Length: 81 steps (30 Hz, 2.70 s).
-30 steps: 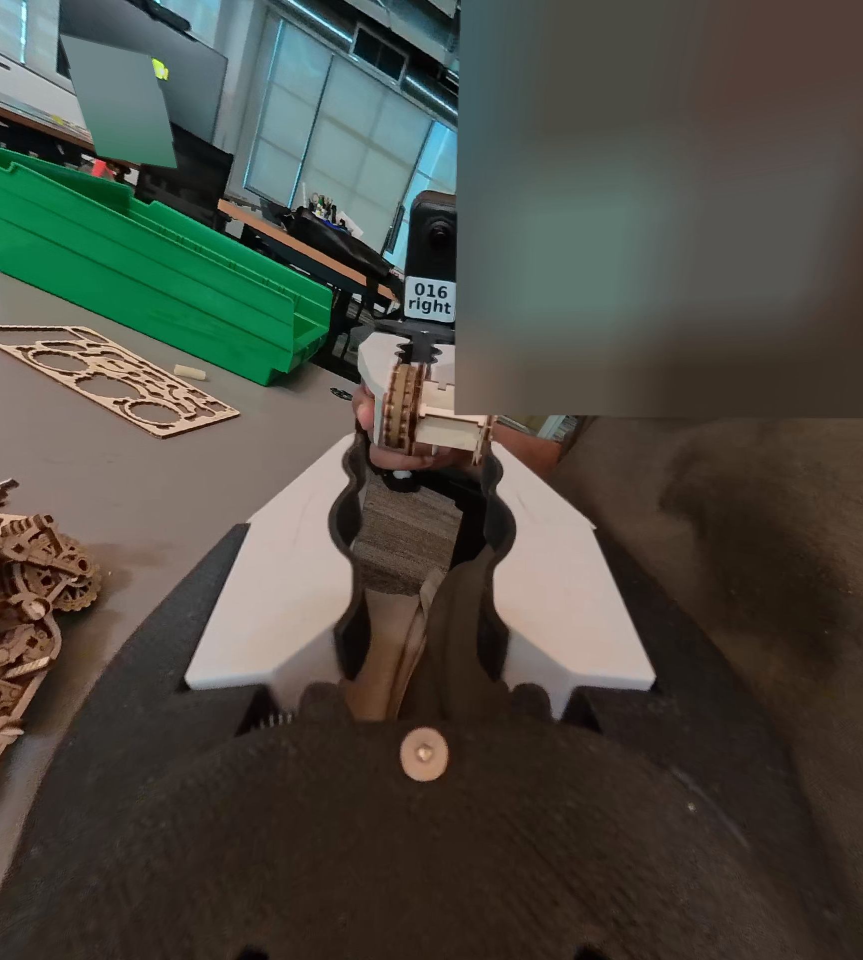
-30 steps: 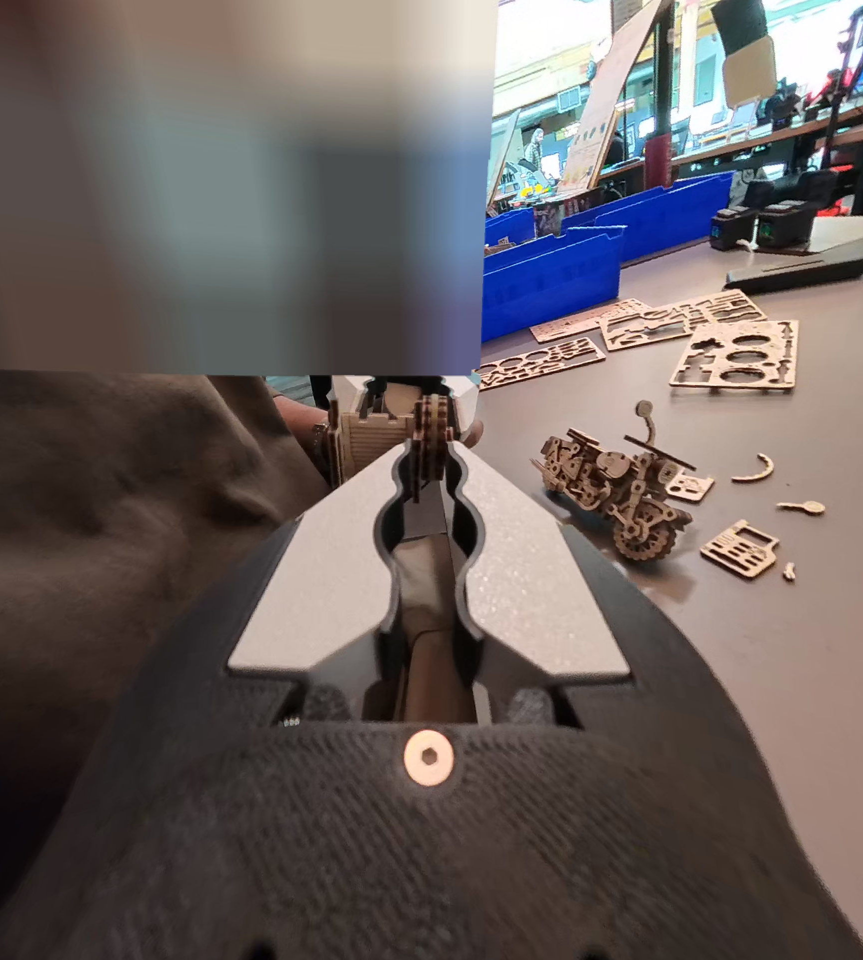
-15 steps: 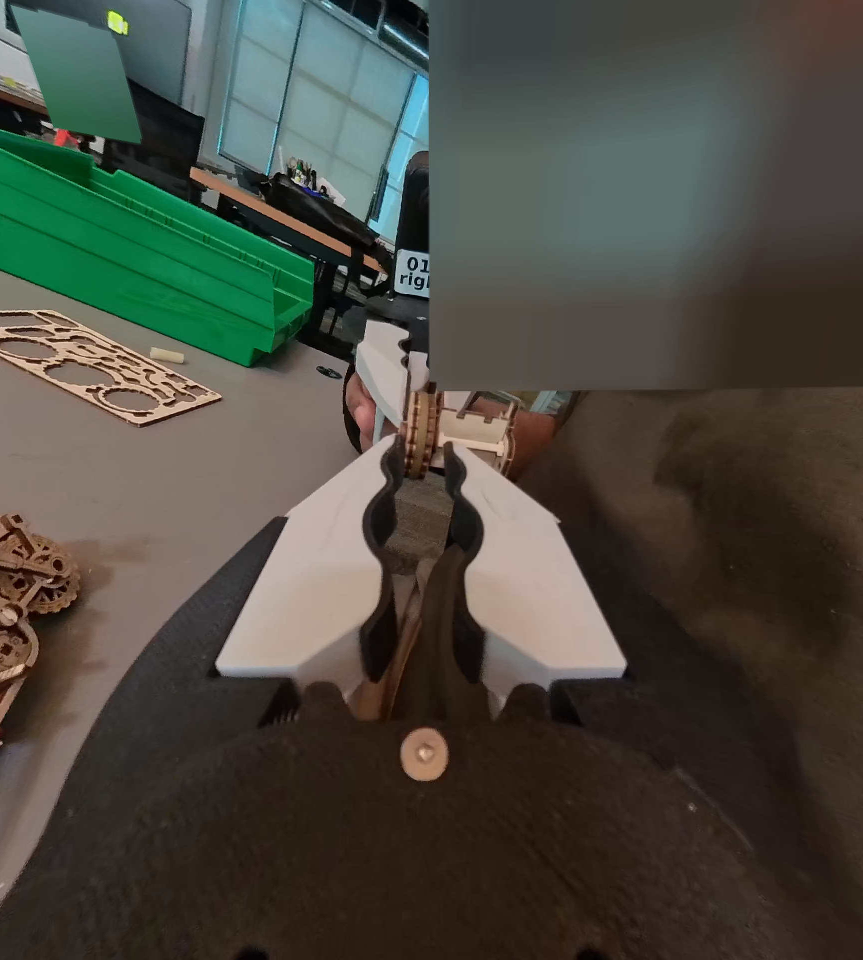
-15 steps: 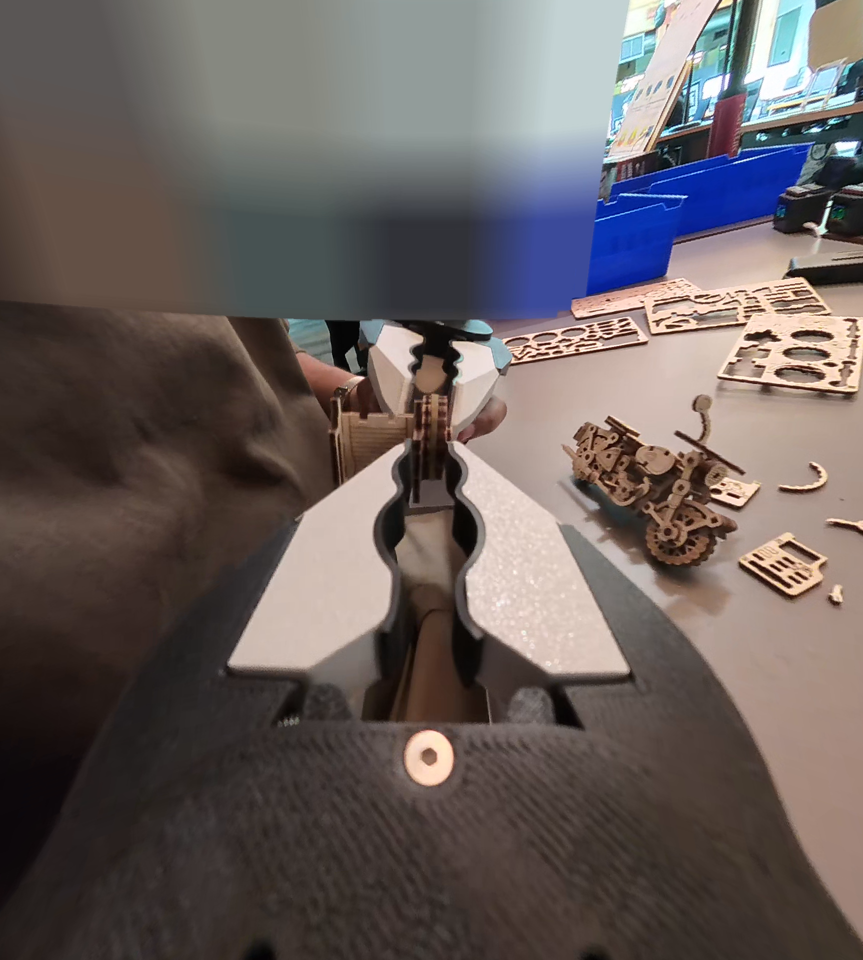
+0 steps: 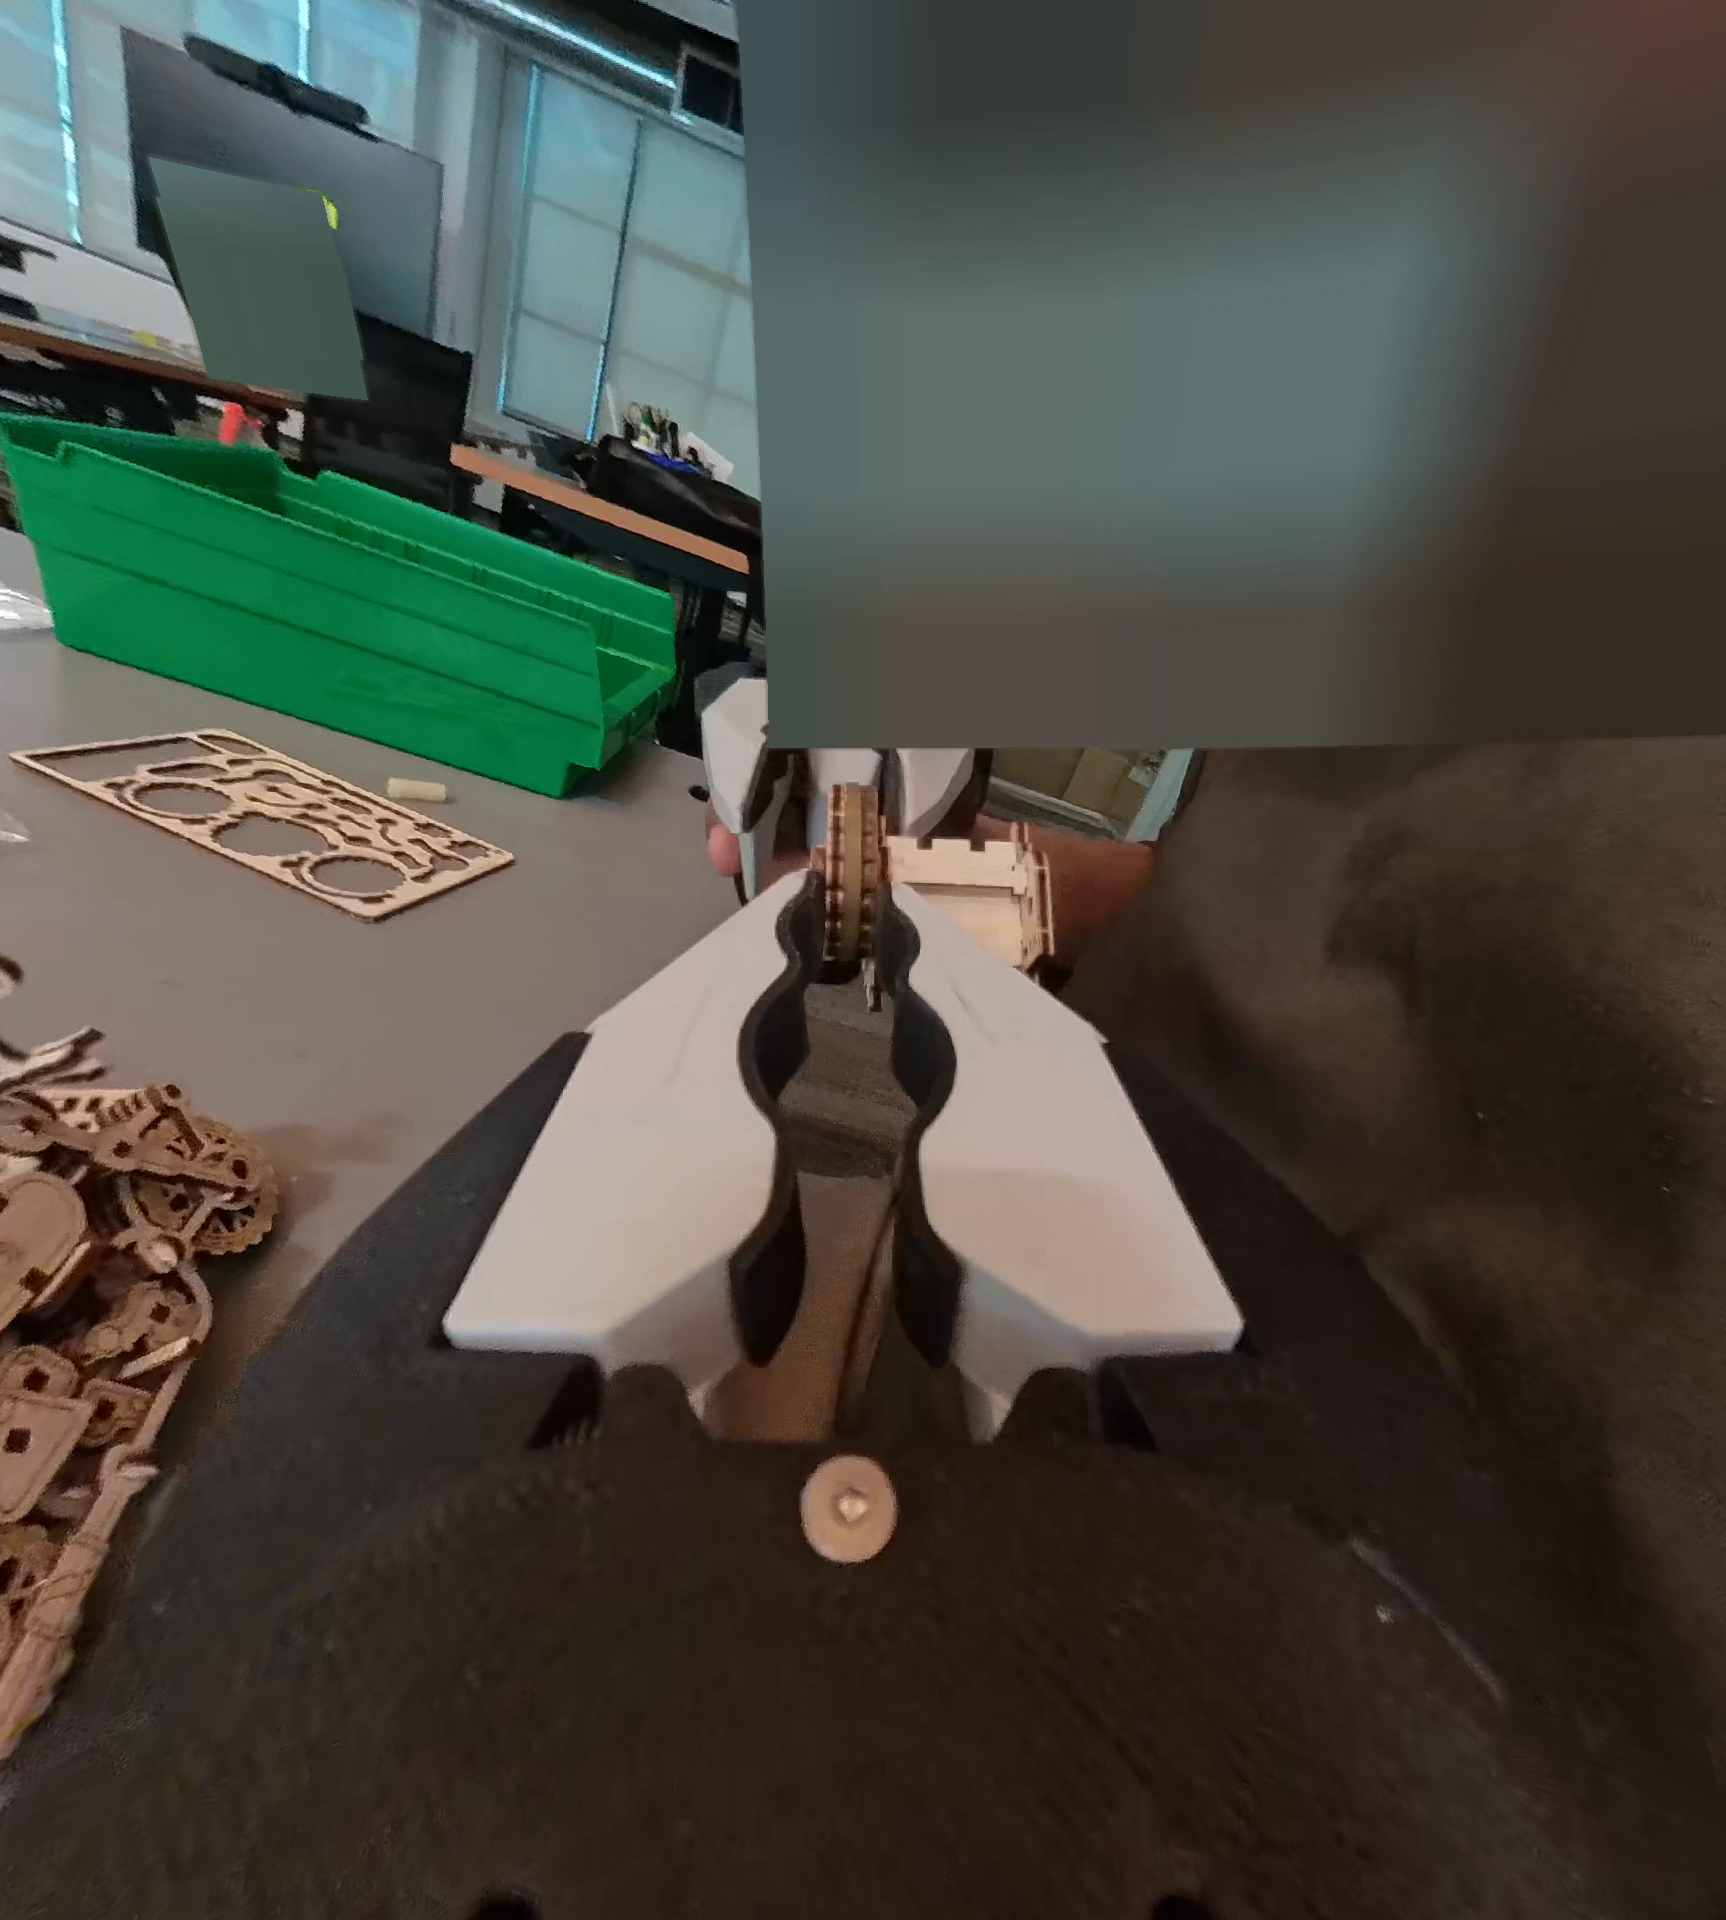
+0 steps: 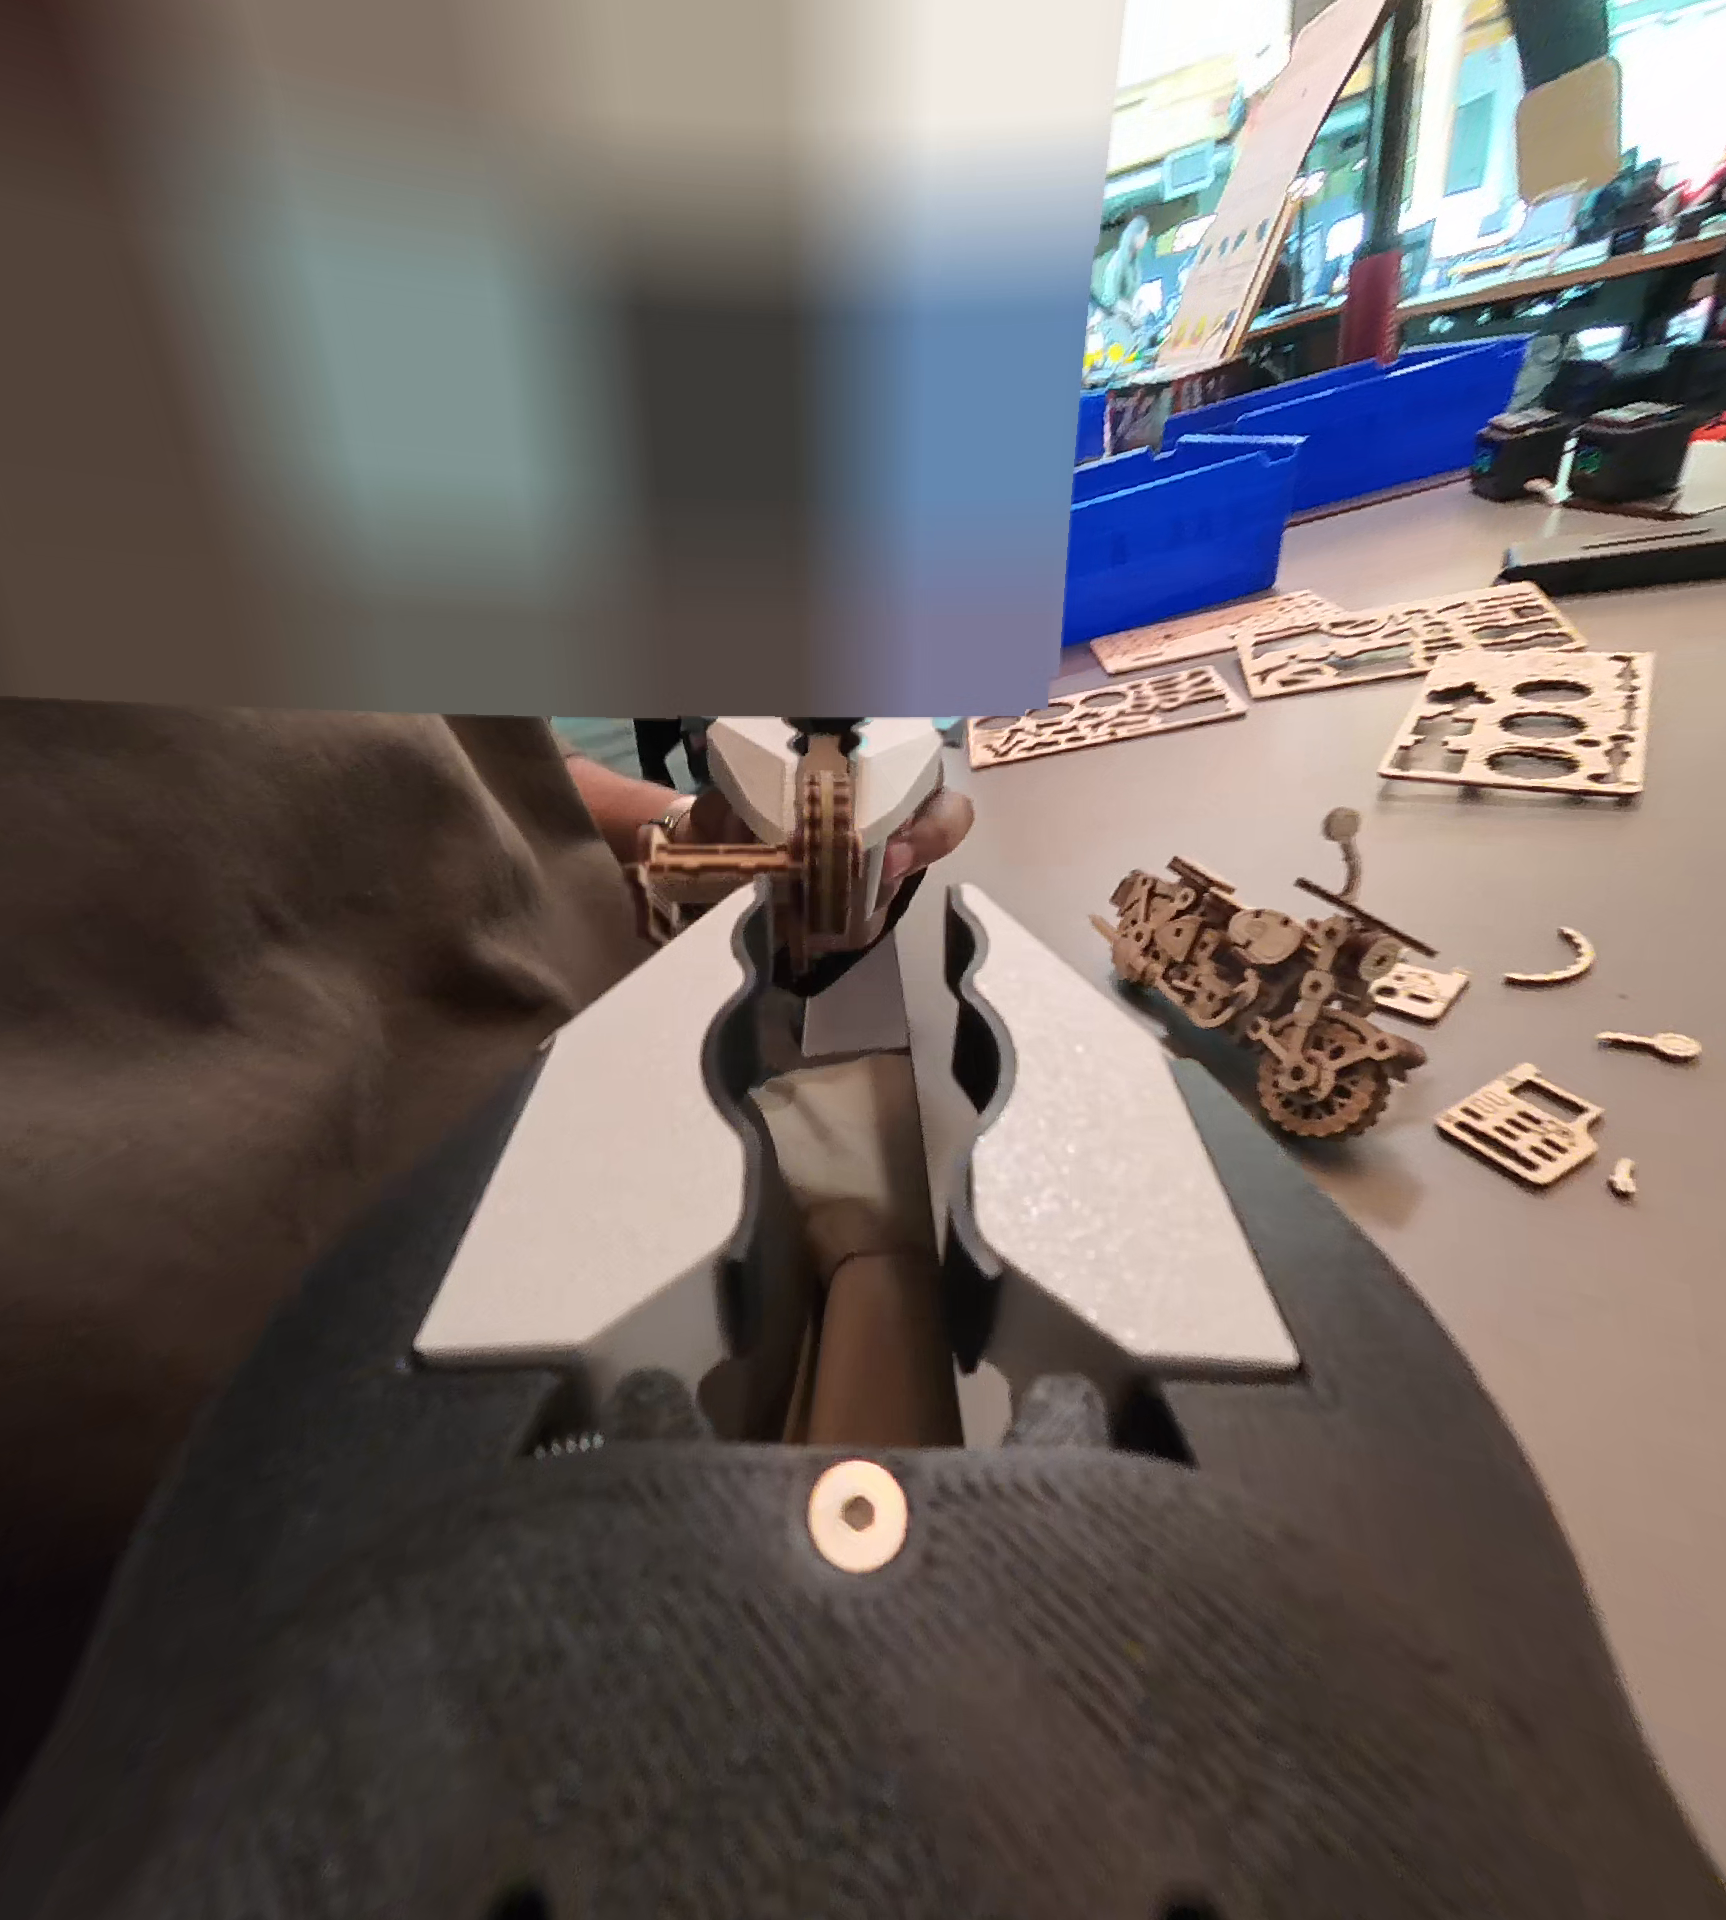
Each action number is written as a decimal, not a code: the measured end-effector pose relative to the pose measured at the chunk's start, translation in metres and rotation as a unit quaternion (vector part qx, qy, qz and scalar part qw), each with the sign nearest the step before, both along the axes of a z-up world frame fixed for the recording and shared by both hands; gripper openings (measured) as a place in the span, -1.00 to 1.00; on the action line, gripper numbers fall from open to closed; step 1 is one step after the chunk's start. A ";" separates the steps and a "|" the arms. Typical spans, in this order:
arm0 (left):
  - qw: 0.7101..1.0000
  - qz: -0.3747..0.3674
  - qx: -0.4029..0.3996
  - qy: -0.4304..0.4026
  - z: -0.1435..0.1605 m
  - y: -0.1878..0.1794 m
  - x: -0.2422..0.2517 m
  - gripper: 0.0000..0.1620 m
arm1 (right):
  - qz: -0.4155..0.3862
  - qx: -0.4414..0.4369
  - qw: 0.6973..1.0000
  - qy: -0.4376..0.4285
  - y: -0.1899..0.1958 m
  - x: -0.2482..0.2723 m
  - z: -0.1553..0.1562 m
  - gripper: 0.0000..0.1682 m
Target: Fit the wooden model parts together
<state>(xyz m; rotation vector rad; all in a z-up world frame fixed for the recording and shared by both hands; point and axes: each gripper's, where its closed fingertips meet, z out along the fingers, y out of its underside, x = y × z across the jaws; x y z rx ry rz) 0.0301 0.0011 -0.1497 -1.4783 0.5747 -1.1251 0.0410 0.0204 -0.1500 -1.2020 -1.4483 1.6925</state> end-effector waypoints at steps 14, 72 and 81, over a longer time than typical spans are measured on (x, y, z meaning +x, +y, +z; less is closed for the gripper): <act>0.999 0.049 -0.006 -0.011 0.001 0.014 -0.014 -0.93 | -0.001 -0.035 0.999 -0.027 0.006 0.000 -0.005 -0.70; 0.972 0.181 0.067 0.134 -0.012 0.028 -0.025 -0.93 | 0.028 -0.186 0.982 -0.012 0.004 -0.002 0.013 -0.68; 0.967 0.202 0.081 0.135 -0.008 0.029 -0.029 -0.93 | 0.010 -0.223 0.967 -0.120 0.000 -0.017 -0.029 -0.52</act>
